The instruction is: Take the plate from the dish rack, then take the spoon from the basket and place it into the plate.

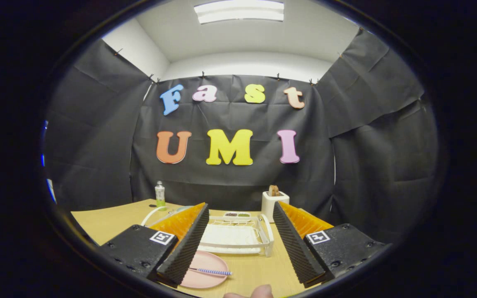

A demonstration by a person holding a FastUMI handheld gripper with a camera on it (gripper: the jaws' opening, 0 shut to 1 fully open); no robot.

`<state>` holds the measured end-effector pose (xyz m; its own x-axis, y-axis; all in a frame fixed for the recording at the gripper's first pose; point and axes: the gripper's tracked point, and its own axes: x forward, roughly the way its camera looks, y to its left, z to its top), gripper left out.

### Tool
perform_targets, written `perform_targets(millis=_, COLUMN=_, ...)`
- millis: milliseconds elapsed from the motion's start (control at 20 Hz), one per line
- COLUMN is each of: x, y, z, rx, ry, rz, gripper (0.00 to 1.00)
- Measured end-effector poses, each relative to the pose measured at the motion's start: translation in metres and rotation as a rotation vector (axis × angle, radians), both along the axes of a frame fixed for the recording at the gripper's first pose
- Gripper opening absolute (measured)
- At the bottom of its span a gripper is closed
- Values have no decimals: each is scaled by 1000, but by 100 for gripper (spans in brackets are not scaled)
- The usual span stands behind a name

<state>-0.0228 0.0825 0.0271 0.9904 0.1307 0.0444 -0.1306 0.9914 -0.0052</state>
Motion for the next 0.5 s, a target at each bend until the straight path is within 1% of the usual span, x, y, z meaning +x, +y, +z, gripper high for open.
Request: perform_targets(millis=500, x=-2, y=2, z=1, rx=-16, ry=-11, rz=0, gripper=100)
